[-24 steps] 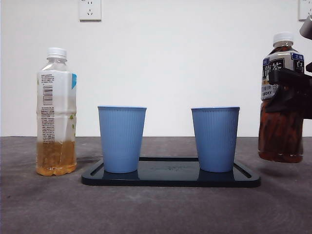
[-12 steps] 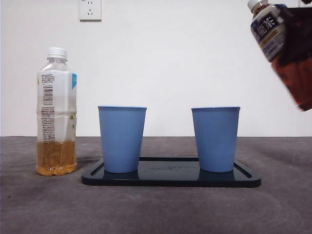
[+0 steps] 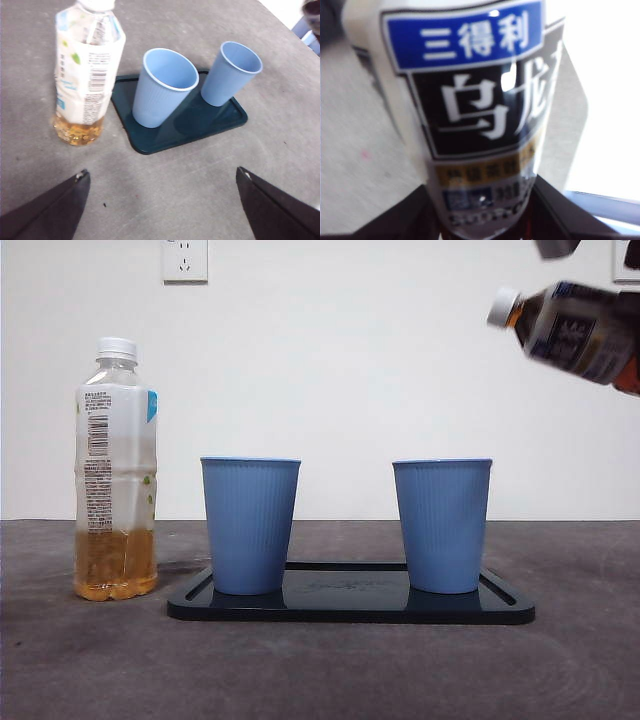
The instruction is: Pour the drink into the cup
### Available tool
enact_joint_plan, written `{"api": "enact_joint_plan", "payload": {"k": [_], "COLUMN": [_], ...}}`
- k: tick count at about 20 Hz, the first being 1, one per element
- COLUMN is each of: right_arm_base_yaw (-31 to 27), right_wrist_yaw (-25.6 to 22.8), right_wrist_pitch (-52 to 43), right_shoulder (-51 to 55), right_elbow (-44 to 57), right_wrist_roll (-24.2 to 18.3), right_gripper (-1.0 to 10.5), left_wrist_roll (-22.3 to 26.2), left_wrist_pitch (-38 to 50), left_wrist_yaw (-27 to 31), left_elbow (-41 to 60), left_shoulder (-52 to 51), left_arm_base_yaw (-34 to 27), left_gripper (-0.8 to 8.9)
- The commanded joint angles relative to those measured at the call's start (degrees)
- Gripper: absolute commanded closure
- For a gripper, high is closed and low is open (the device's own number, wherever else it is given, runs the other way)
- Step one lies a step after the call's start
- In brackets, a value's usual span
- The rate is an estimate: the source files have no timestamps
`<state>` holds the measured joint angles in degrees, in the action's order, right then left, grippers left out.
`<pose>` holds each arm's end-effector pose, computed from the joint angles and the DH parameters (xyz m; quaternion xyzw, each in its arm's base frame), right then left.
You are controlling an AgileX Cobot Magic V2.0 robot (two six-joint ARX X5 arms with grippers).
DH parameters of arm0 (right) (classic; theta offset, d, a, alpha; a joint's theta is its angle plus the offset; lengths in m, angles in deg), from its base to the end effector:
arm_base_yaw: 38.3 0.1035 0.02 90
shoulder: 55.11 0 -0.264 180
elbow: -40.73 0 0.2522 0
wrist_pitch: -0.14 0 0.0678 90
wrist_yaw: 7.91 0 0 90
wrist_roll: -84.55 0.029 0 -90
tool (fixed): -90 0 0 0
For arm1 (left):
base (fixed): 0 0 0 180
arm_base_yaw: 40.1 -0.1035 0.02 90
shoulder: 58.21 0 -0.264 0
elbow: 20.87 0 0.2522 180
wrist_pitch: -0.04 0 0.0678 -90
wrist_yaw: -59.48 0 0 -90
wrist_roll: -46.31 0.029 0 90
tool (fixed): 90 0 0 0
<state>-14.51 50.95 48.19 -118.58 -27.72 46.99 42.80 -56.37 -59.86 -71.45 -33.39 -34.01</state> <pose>0.2083 0.0754 0.2983 -0.4591 0.3276 0.0484 0.8244 0.0856 -0.0234 0.2765 -0.0814 0.2677 -0.2854 0.9166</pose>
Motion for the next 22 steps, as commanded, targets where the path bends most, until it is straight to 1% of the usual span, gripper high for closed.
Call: {"api": "enact_joint_plan", "payload": {"k": [1,5,8,13,18,22], "right_arm_base_yaw": [2.36,4.96,6.12,7.37,8.26,8.46], "right_wrist_yaw": [-4.52,-9.79,-12.44,-17.29,-18.51,-18.67], "right_wrist_pitch": [-2.45,-2.54,-3.21,-6.01,-7.28,-7.21], "right_shoulder": [-2.19,-5.92,-8.13,-11.02,-11.43,-11.43], "right_elbow": [-2.32,-2.32,-2.32,-2.32,-2.32,-2.32], "right_wrist_roll": [-5.31,-10.82,-13.0,-18.95,-22.56,-22.97], "right_gripper": [8.2,8.2,8.2,8.2,8.2,8.2], "left_wrist_roll": [0.96,0.96,0.96,0.96,0.98,0.98], "left_wrist_pitch": [0.39,0.39,0.28,0.24,0.26,0.22], "left_wrist_yaw": [-0.24,-0.24,-0.24,-0.24,-0.24,-0.24], "left_elbow": [-1.01,-1.01,-1.01,-1.01,-1.01,-1.01], "left_shoulder": [0.11,0.11,0.11,0.11,0.11,0.11], "left_arm_base_yaw": [0.81,1.55,1.55,2.1,2.29,2.58], "left_gripper": [3.44,3.44,3.44,3.44,3.44,3.44]}}
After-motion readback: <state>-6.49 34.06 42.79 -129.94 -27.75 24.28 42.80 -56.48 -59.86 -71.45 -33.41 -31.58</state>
